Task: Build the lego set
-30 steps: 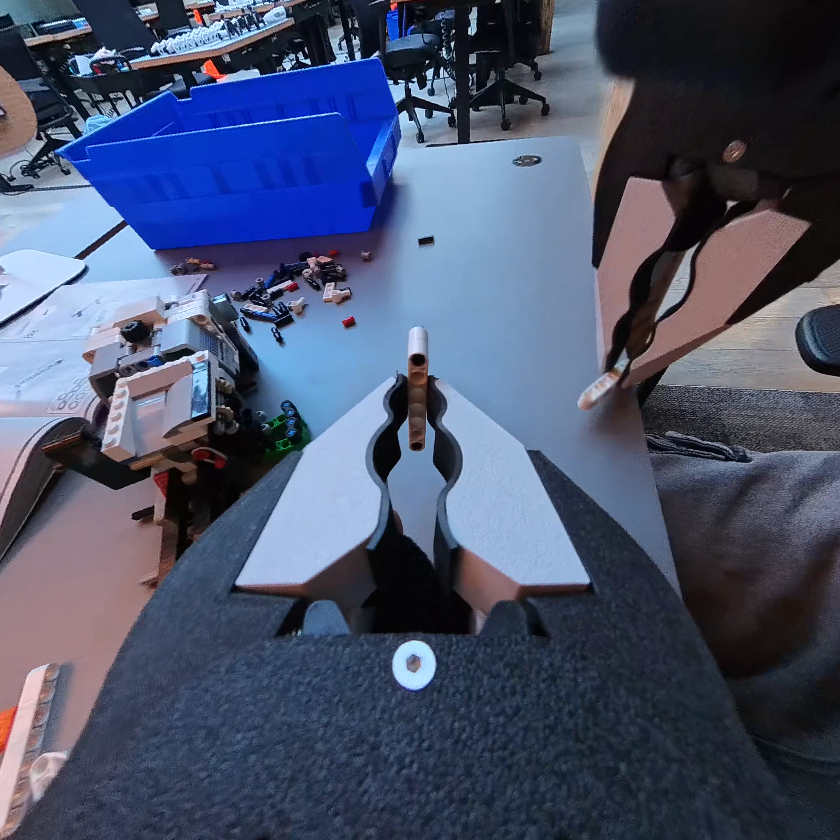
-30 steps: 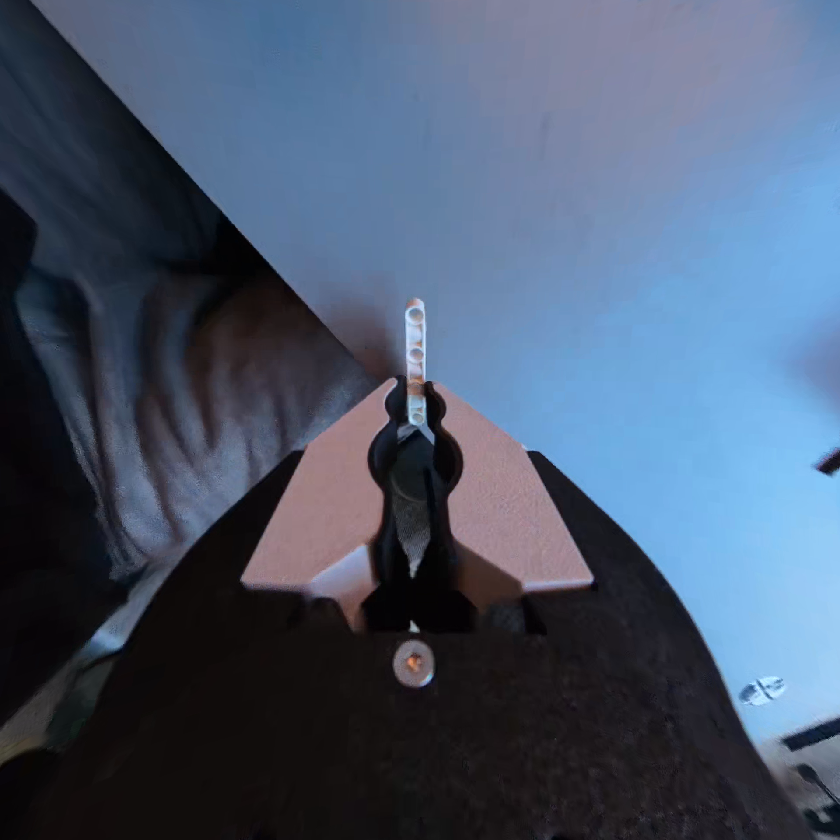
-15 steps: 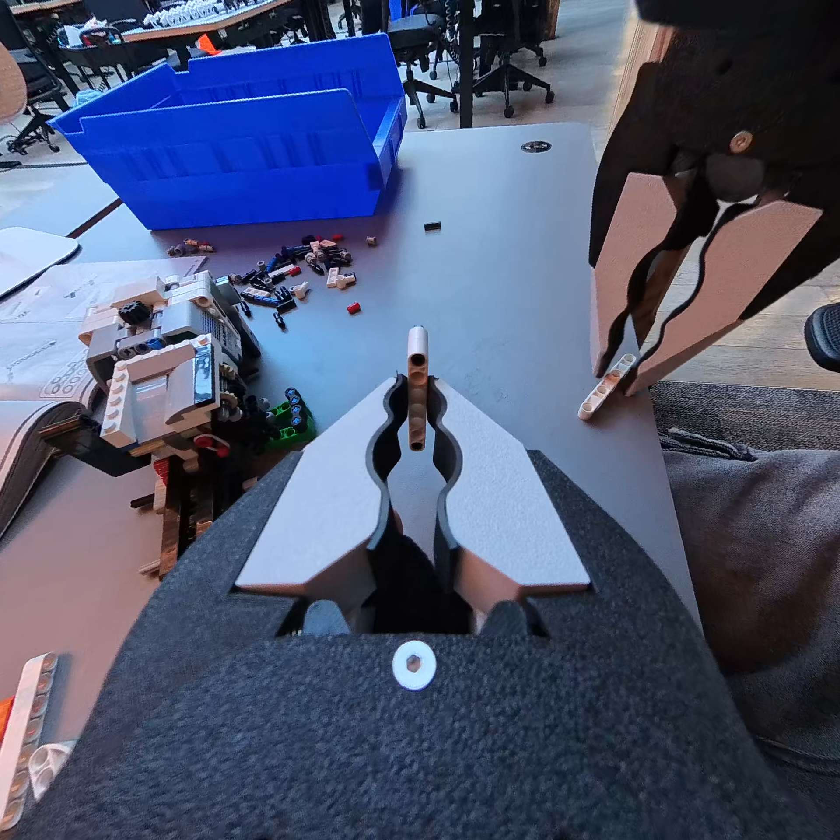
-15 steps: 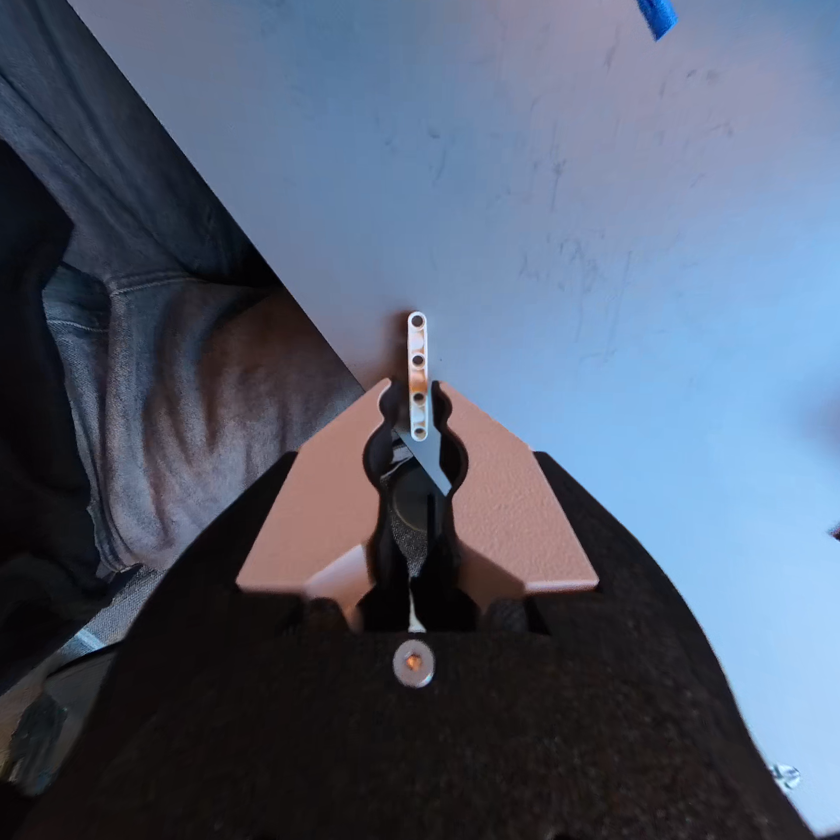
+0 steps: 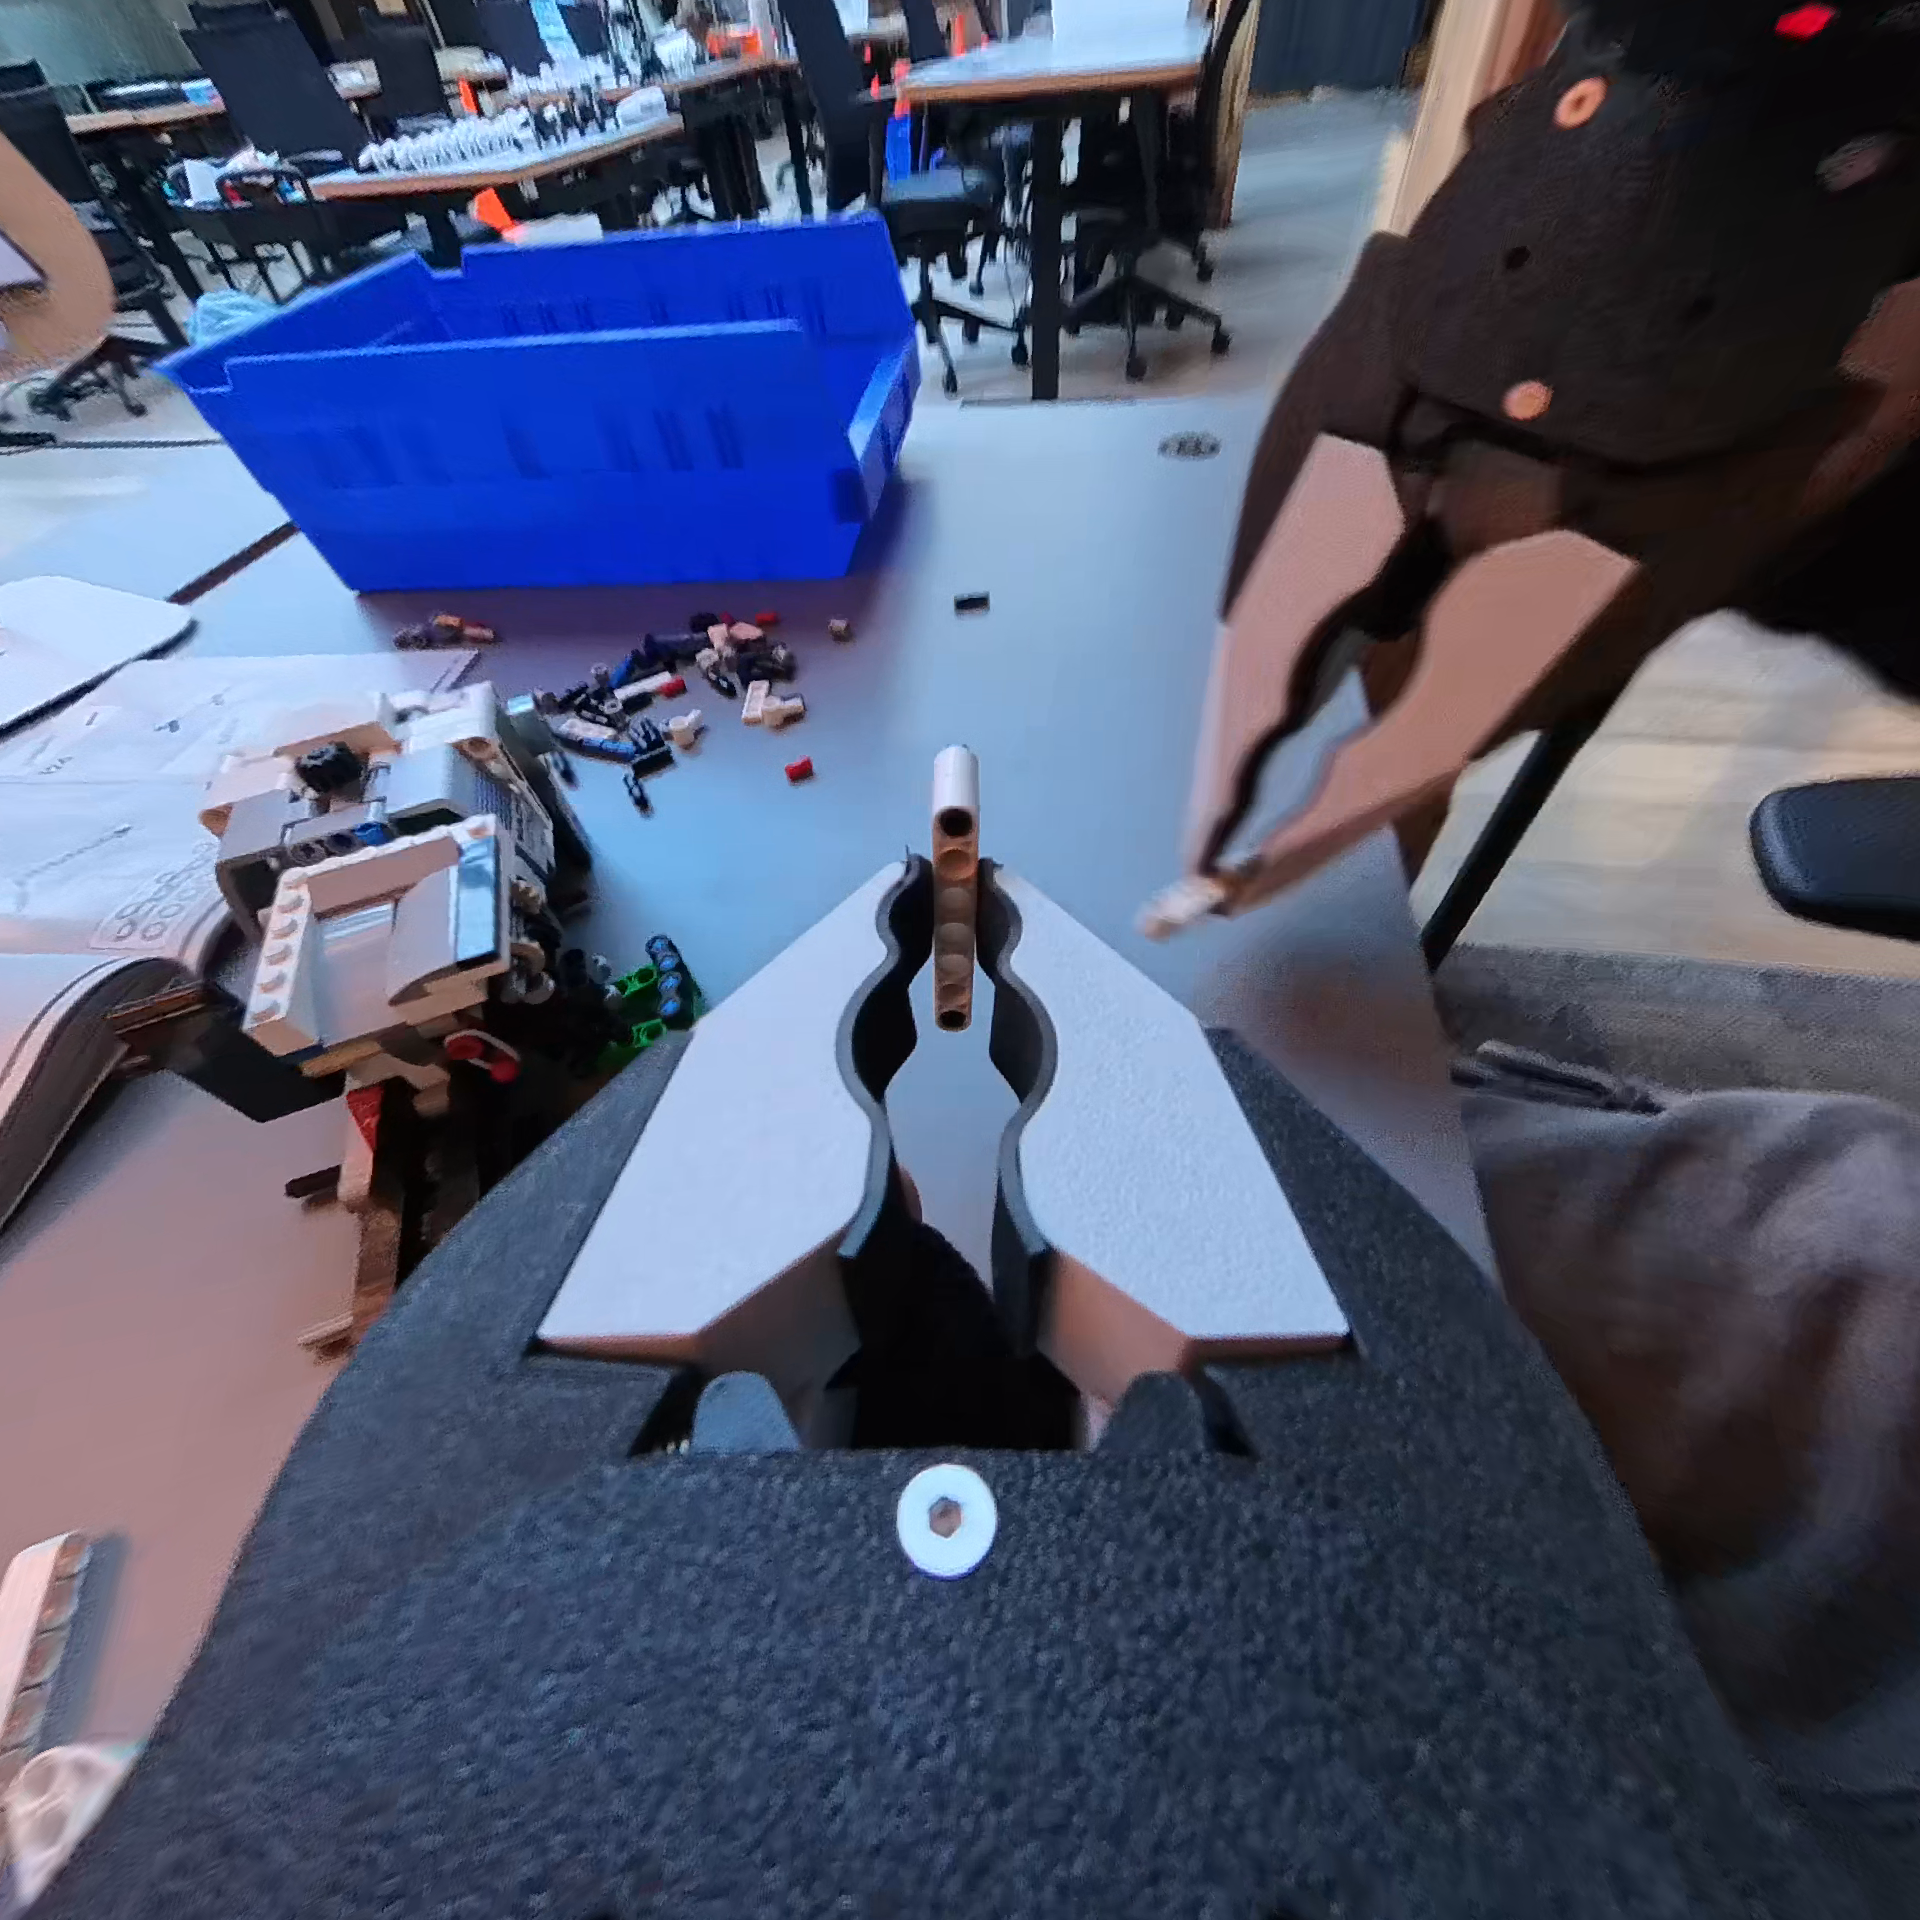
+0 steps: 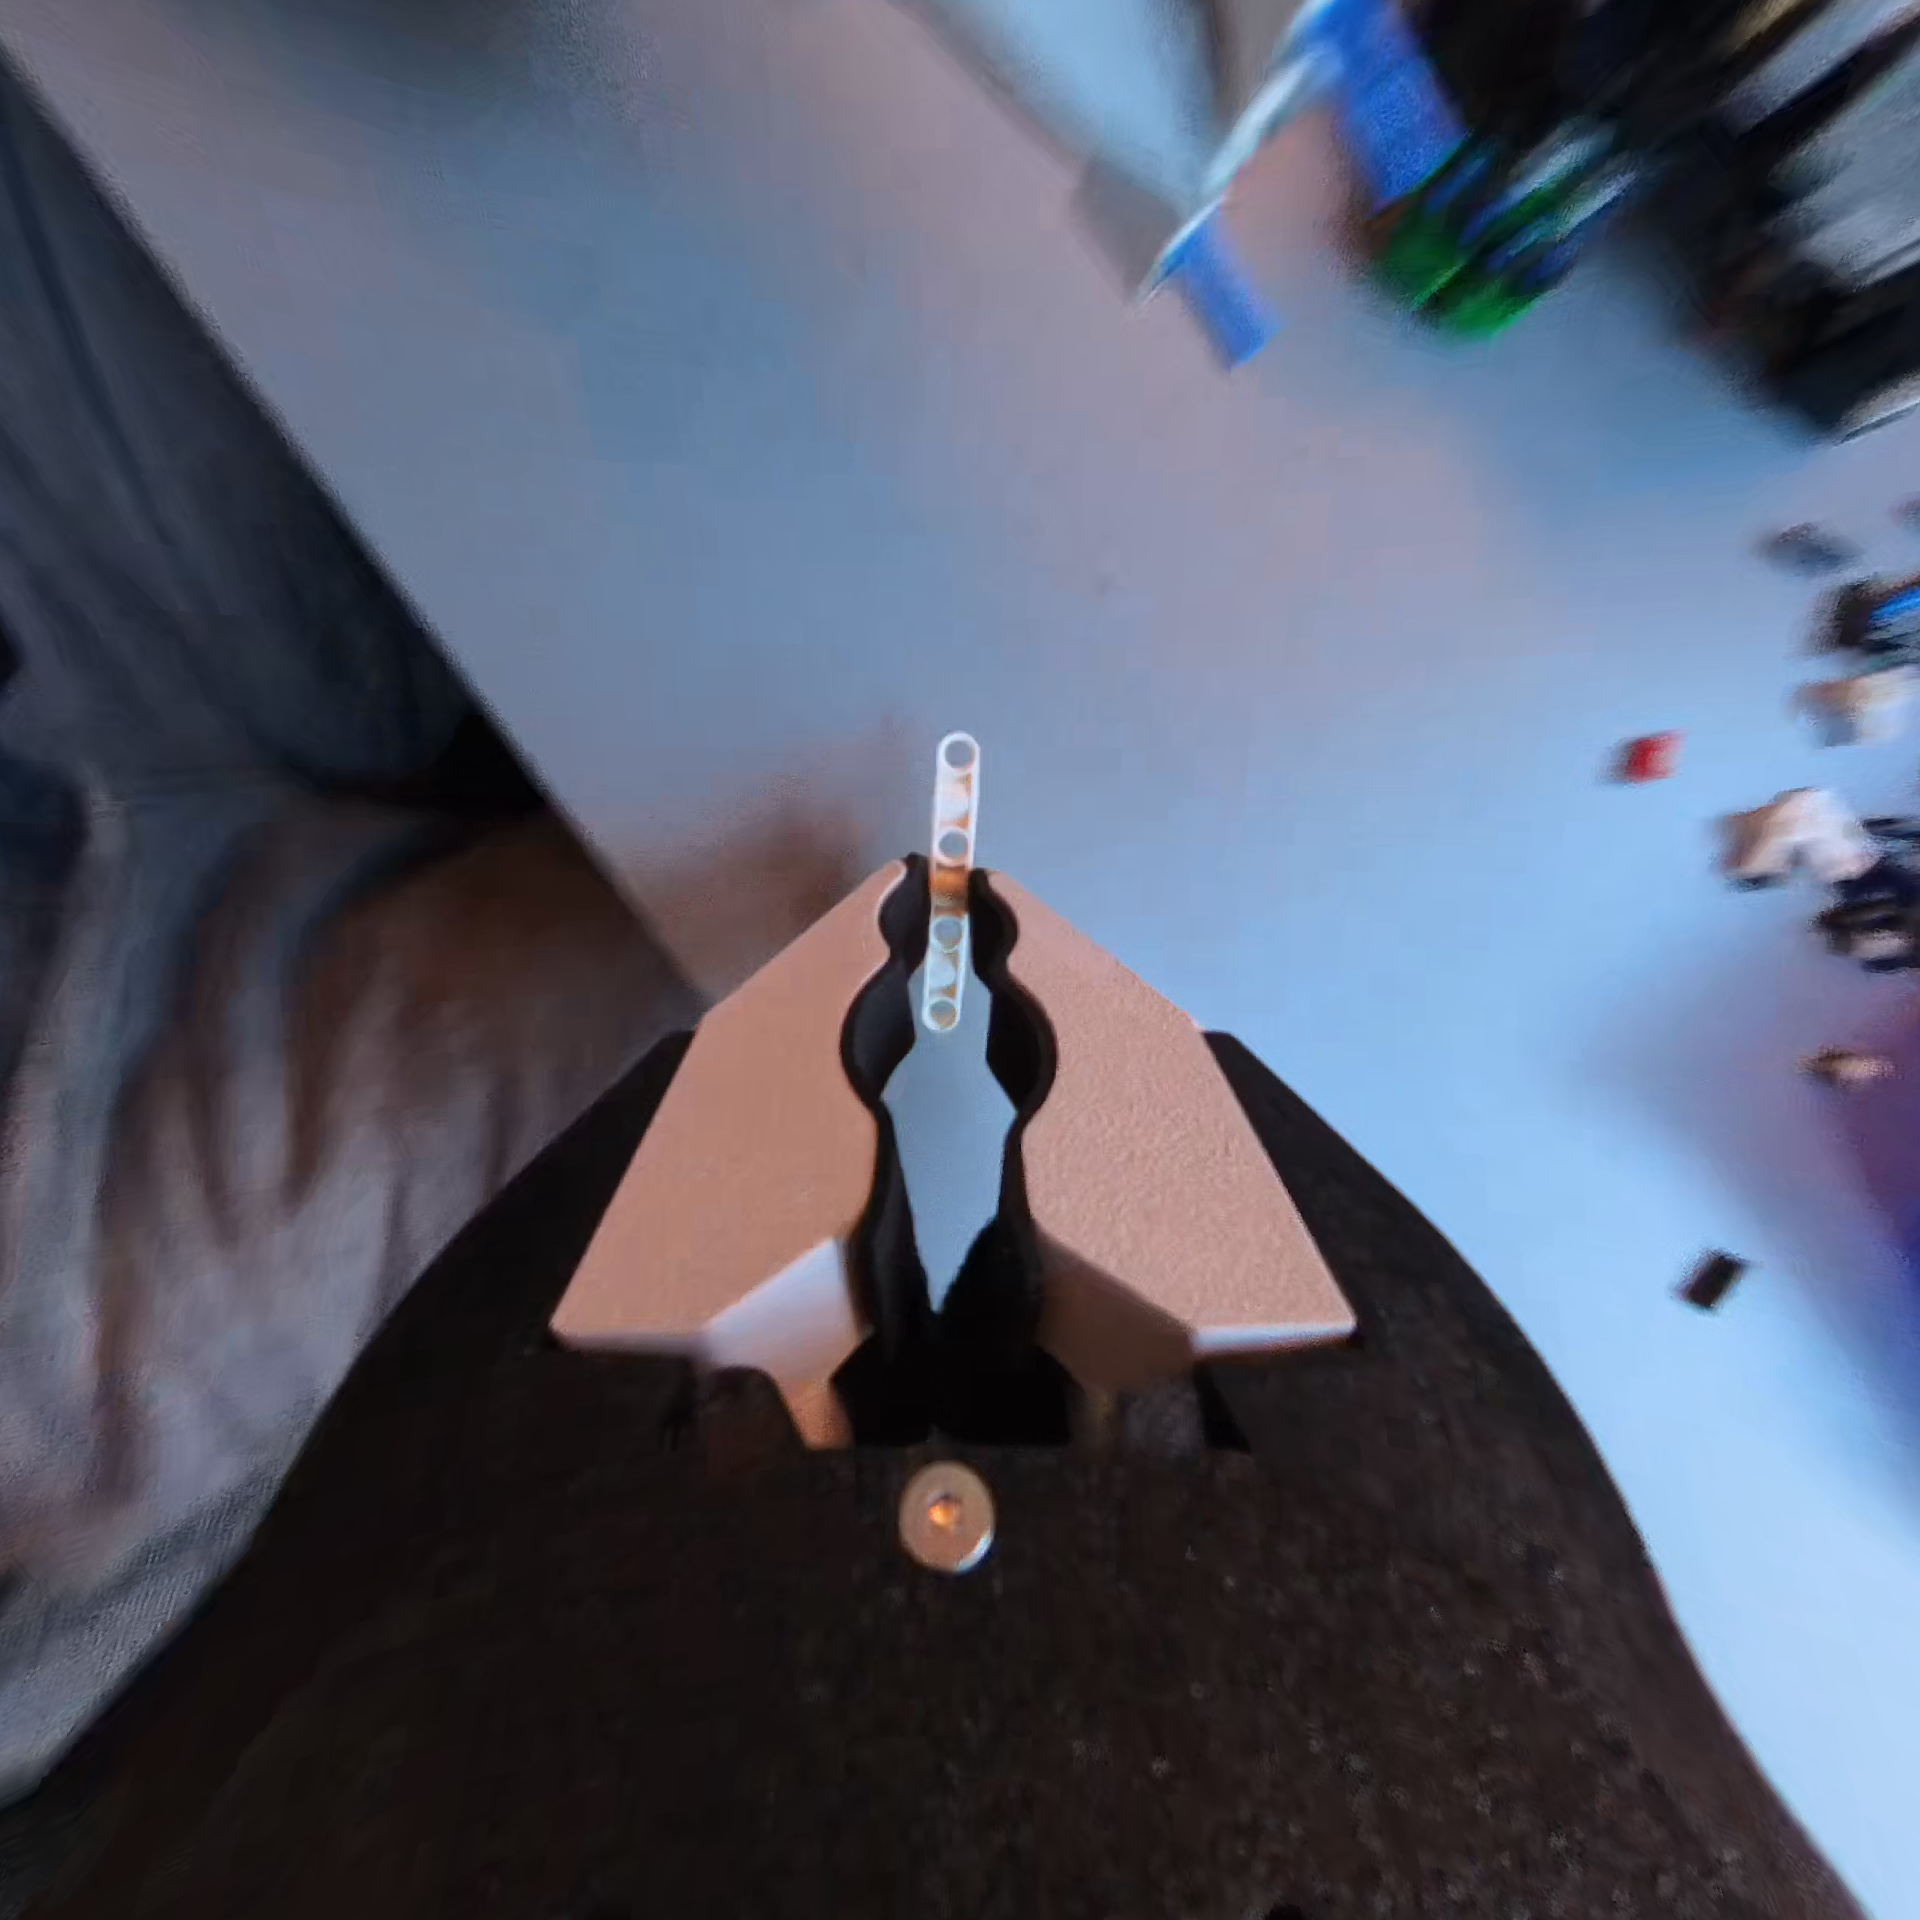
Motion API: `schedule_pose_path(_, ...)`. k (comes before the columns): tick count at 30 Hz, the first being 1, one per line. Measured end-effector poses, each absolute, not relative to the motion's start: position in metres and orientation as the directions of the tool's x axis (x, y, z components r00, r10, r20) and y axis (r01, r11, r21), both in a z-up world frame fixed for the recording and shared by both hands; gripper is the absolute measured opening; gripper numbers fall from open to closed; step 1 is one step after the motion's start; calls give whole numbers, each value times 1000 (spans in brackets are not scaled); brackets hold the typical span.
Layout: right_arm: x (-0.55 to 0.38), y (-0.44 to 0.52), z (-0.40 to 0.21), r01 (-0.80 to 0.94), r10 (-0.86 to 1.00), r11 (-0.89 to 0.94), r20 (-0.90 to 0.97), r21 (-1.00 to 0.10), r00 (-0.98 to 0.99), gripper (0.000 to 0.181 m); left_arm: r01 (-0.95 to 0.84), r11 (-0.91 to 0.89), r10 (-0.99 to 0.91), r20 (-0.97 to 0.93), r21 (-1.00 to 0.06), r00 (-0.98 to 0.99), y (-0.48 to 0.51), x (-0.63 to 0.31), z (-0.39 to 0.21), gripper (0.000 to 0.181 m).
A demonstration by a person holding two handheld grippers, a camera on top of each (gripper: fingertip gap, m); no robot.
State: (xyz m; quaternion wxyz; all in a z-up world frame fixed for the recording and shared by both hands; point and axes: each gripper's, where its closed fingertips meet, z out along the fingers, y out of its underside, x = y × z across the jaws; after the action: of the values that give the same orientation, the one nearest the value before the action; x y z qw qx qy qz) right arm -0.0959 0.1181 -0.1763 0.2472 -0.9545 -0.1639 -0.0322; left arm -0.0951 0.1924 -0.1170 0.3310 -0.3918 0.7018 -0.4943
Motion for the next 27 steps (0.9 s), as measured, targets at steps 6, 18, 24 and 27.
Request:
schedule_pose_path(6,-65,195,-68,0,-220,-160,35,-987,975,6,-163,-74,-857,146,-984,-495,201,-99,-86,6)
schedule_pose_path(18,-82,205,-84,214,-362,-88,231,-973,903,6,-167,-140,-831,207,-976,-517,202,-100,-85,6)
schedule_pose_path(24,-85,204,-76,225,-376,-24,217,-974,901,6,-147,-89,-848,152,-985,-508,196,-102,-85,6)
schedule_pose_path(27,-87,203,-72,258,-397,-8,240,-966,886,6,-150,-93,-841,158,-984,-517,193,-103,-86,6)
